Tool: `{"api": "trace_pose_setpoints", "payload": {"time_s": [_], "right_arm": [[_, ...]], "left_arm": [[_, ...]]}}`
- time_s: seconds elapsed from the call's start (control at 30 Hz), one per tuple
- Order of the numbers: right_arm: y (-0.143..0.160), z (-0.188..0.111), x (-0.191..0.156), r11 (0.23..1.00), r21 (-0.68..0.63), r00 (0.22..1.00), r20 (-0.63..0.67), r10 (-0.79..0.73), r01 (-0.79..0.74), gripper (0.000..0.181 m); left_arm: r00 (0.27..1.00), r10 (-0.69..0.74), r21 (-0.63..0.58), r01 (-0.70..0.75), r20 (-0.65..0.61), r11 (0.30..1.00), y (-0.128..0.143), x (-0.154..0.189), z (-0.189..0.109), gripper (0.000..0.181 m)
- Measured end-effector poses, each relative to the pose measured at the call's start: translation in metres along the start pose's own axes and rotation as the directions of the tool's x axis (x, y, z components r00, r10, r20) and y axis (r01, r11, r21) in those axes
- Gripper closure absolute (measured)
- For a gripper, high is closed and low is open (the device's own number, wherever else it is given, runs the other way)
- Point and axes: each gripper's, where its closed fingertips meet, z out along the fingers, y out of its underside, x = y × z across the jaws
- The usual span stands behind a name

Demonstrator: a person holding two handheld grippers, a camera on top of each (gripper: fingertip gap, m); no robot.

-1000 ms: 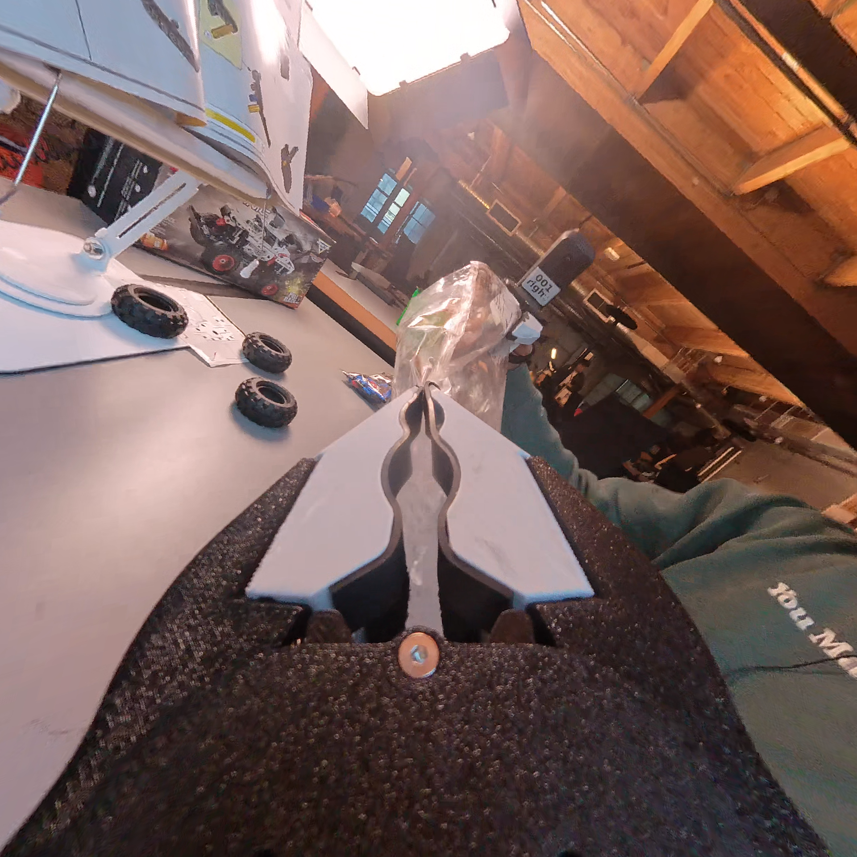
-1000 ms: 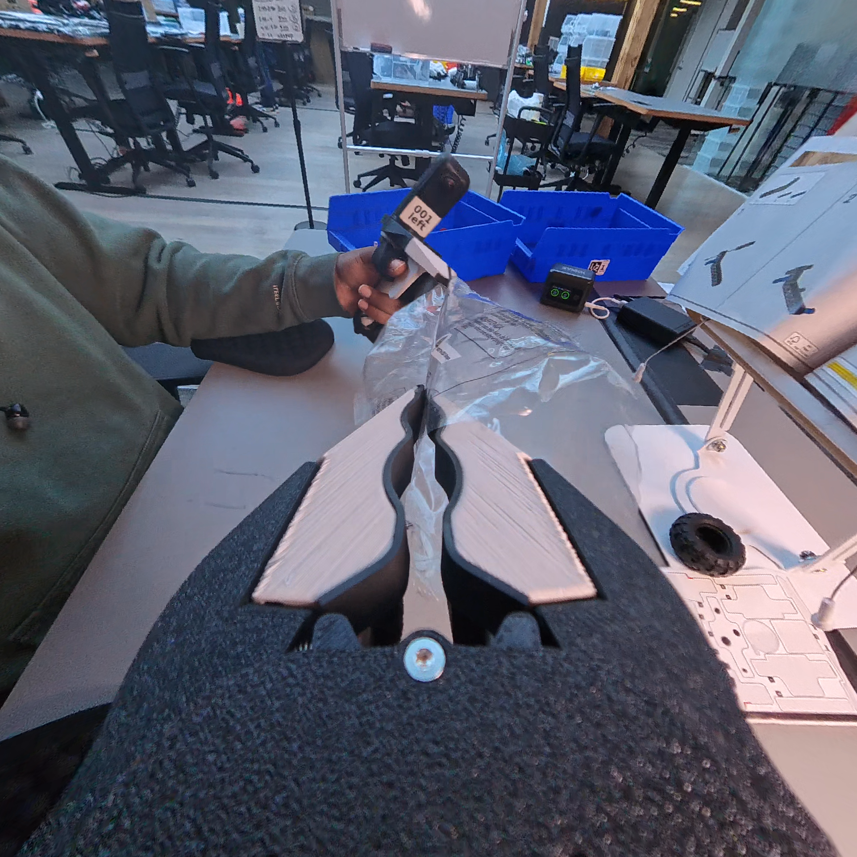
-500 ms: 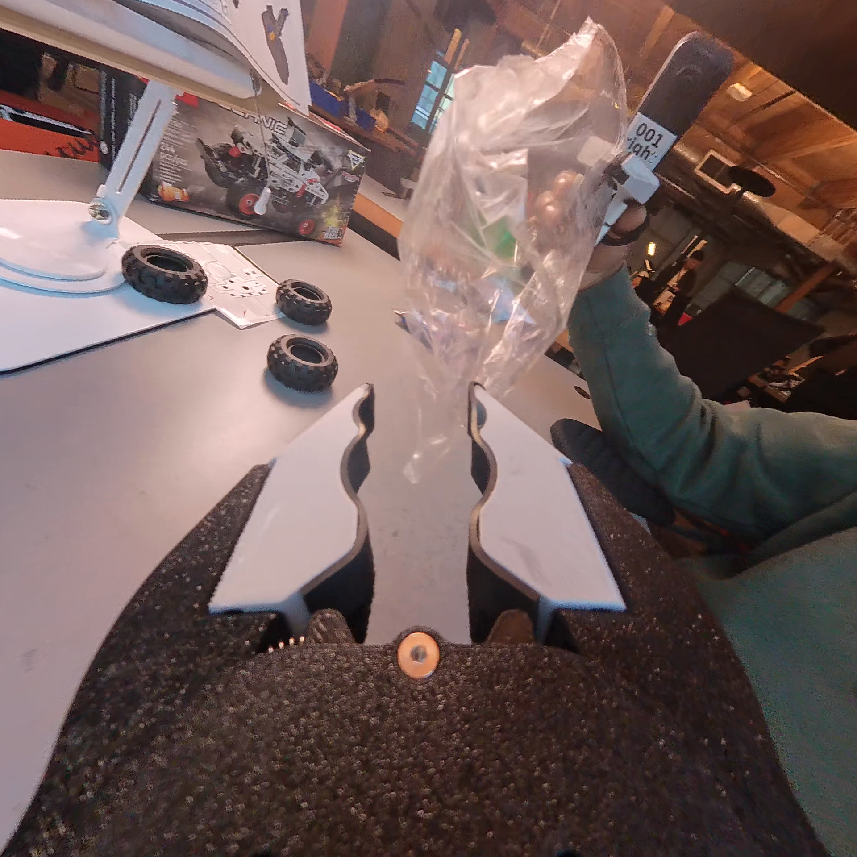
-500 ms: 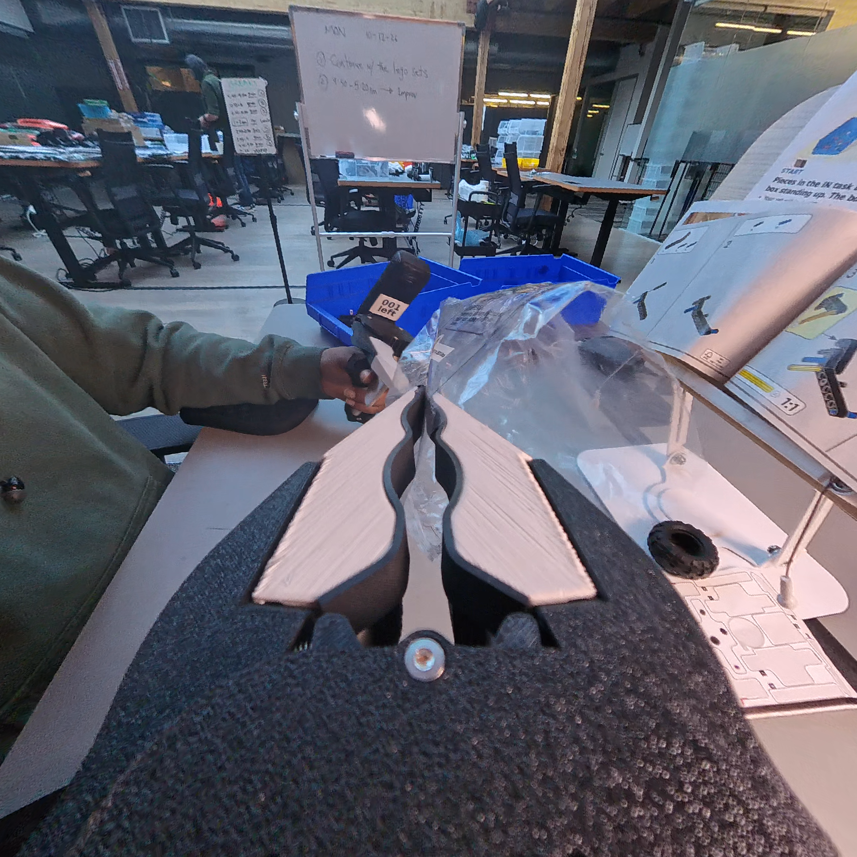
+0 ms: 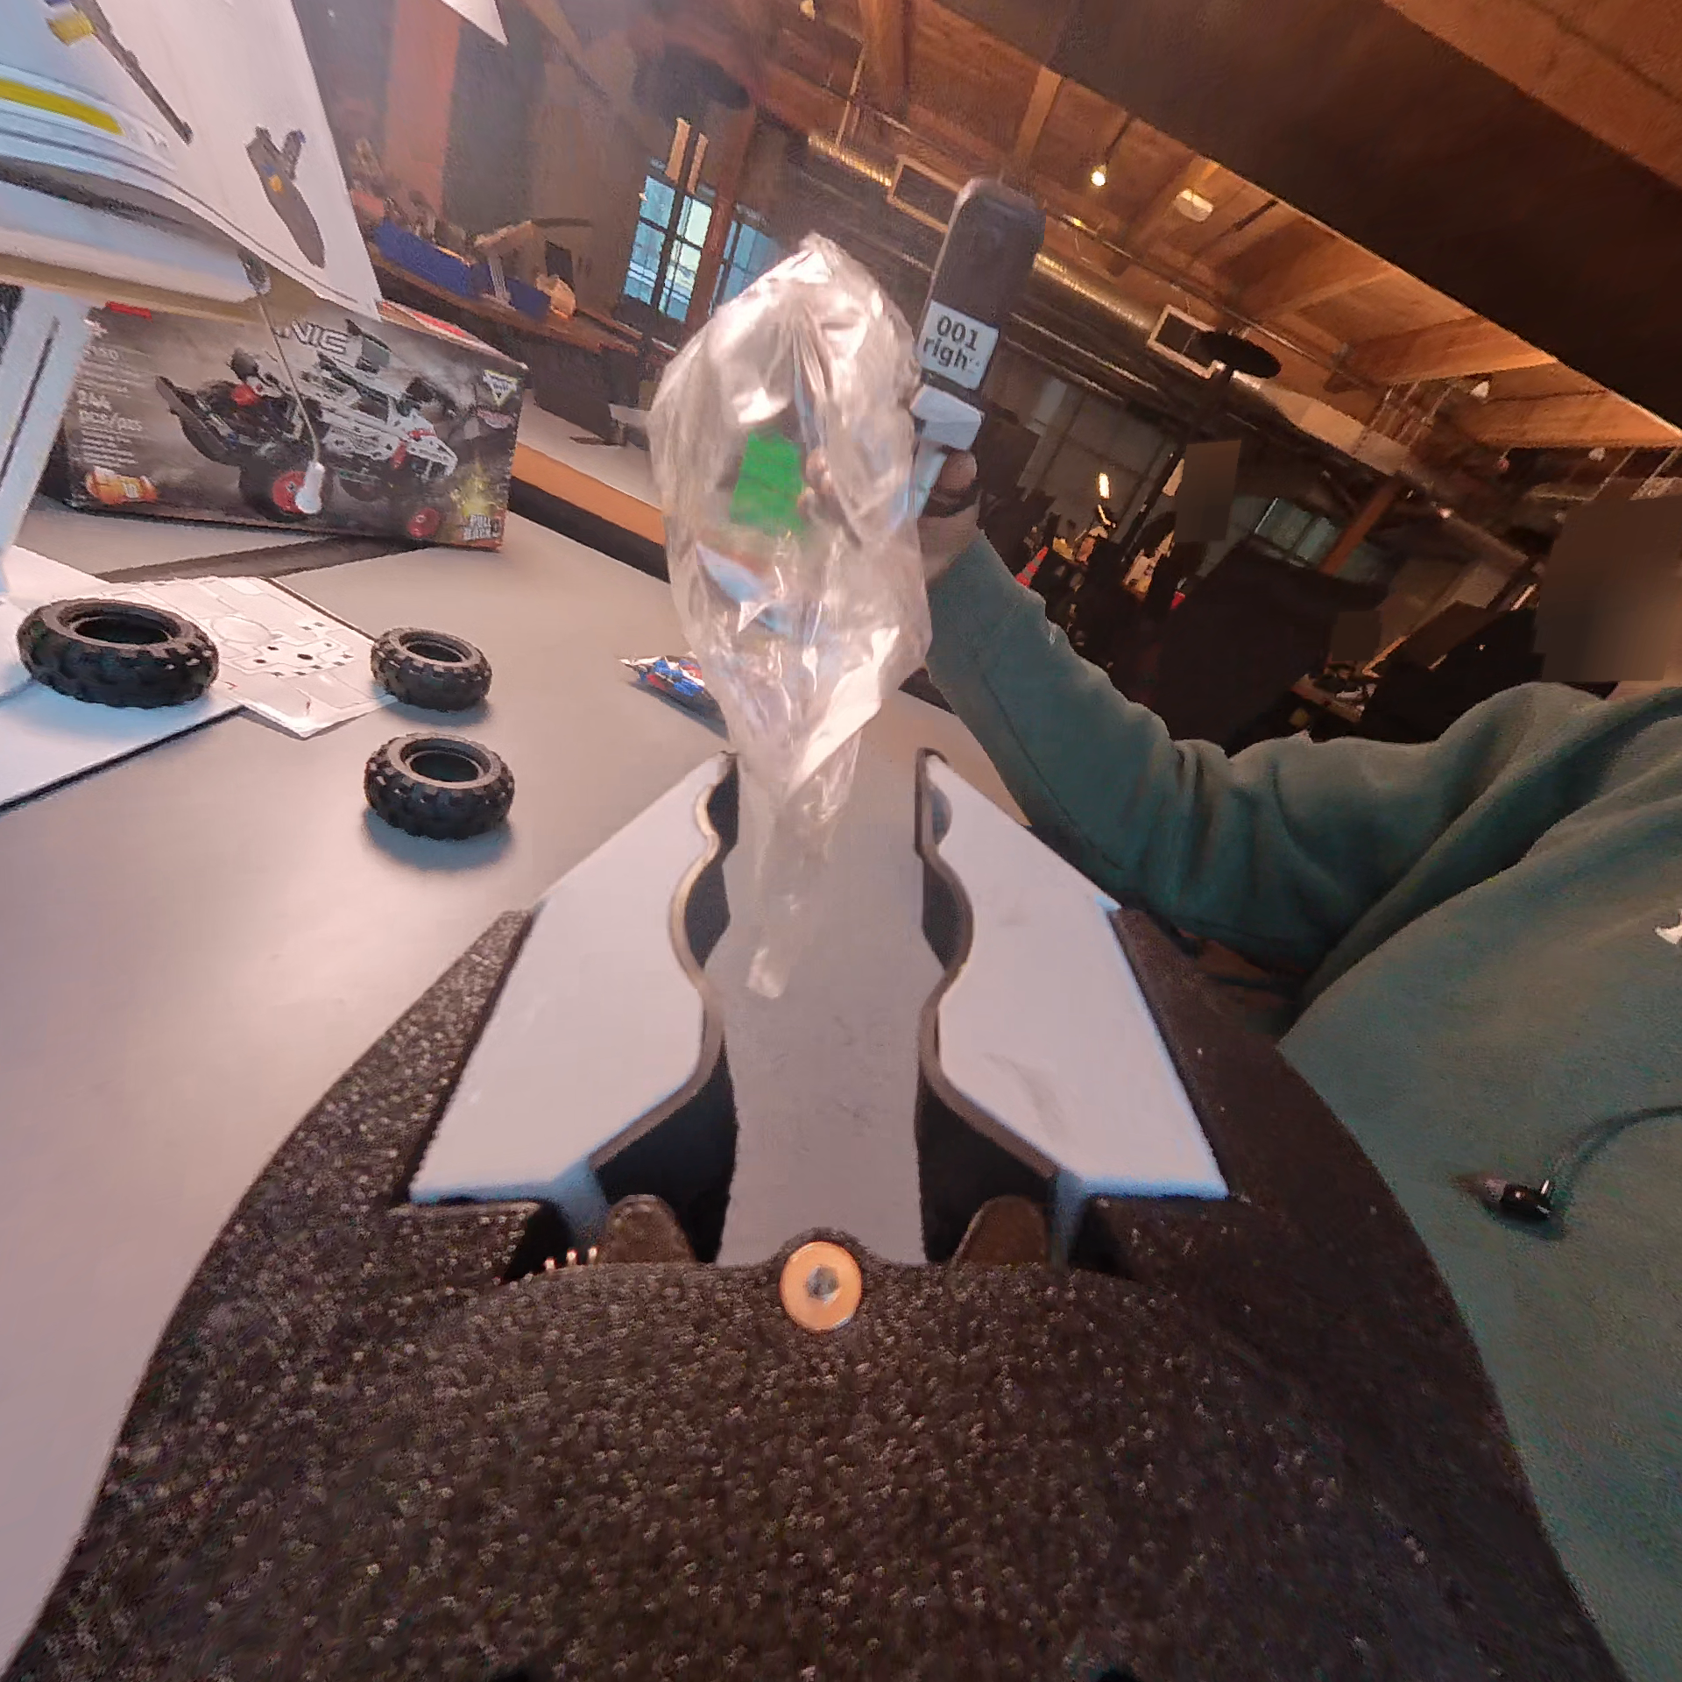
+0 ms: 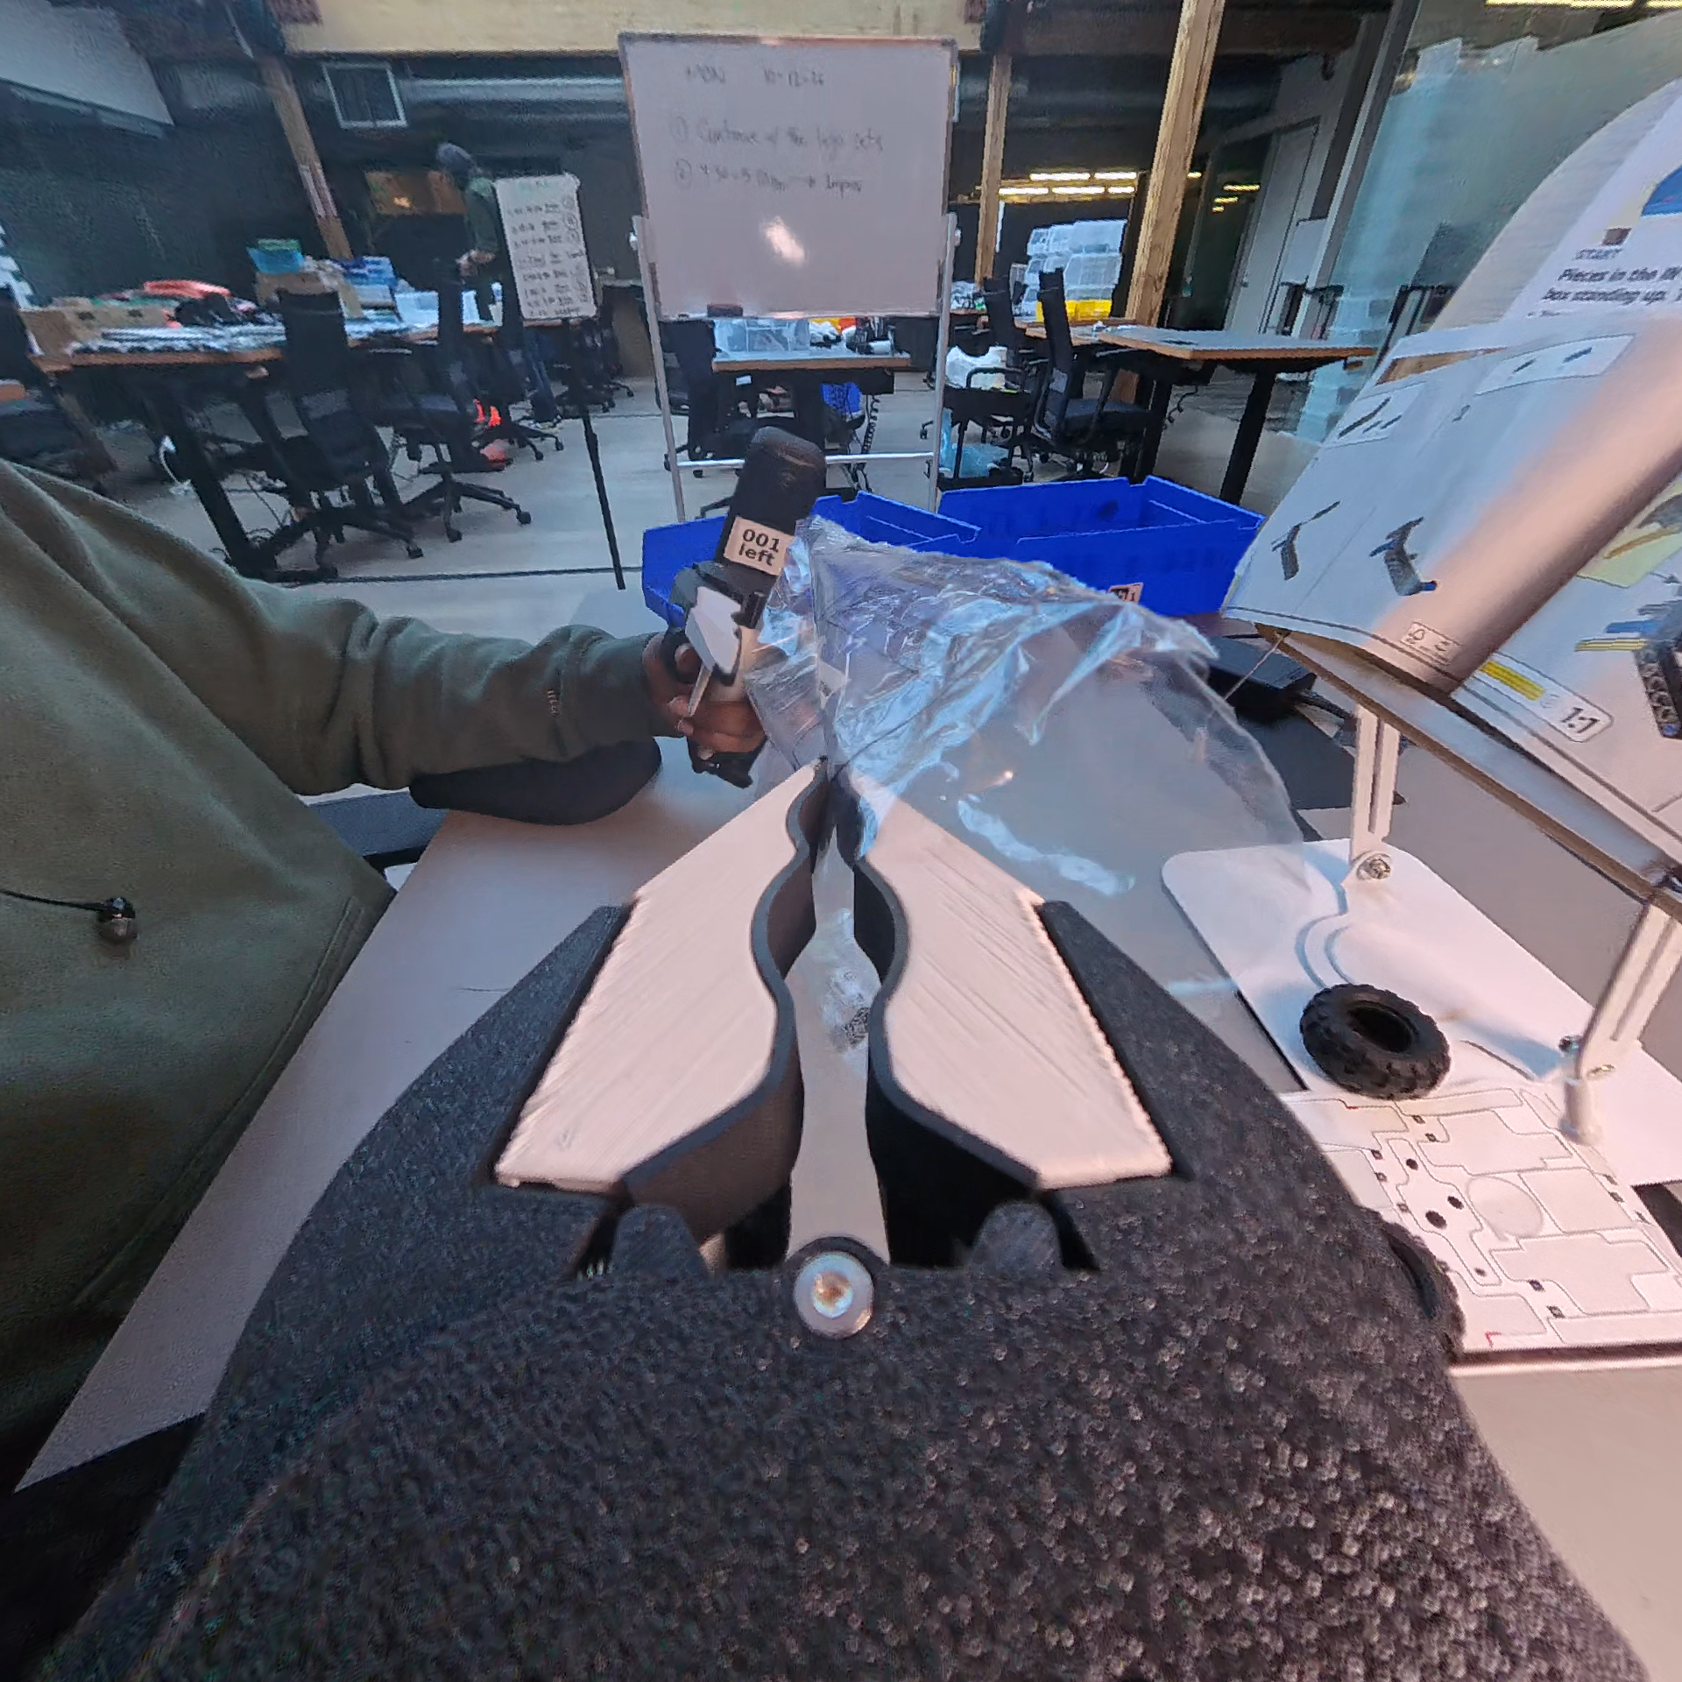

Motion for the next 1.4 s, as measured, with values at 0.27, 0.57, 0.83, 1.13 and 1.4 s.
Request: {"api": "trace_pose_setpoints", "payload": {"time_s": [0.27,0.57,0.83,1.13,1.4], "right_arm": [[0.009,0.022,-0.008,0.999,-0.044,0.999,0.049,0.016,-0.013,0.181],[0.018,0.033,-0.022,0.996,-0.070,0.988,0.141,0.056,-0.046,0.181],[0.015,0.039,-0.046,0.998,-0.050,0.962,0.266,0.057,-0.045,0.181],[0.016,0.042,-0.049,0.998,-0.036,0.953,0.297,0.066,-0.058,0.181],[0.052,0.016,-0.005,0.981,-0.174,0.989,0.111,0.102,-0.082,0.181]], "left_arm": [[0.994,0.027,0.088,-0.036,0.104,0.995,-0.023,-0.017,-0.012,0.141],[0.953,0.182,-0.083,-0.167,0.241,0.982,-0.003,-0.036,-0.011,0.137],[0.988,-0.028,-0.115,0.046,0.155,0.992,0.026,-0.053,-0.008,0.115],[1.000,0.002,-0.061,-0.003,-0.009,0.998,0.008,-0.022,-0.004,0.163],[0.998,-0.030,-0.187,0.021,-0.049,0.982,0.016,-0.011,-0.016,0.180]]}}
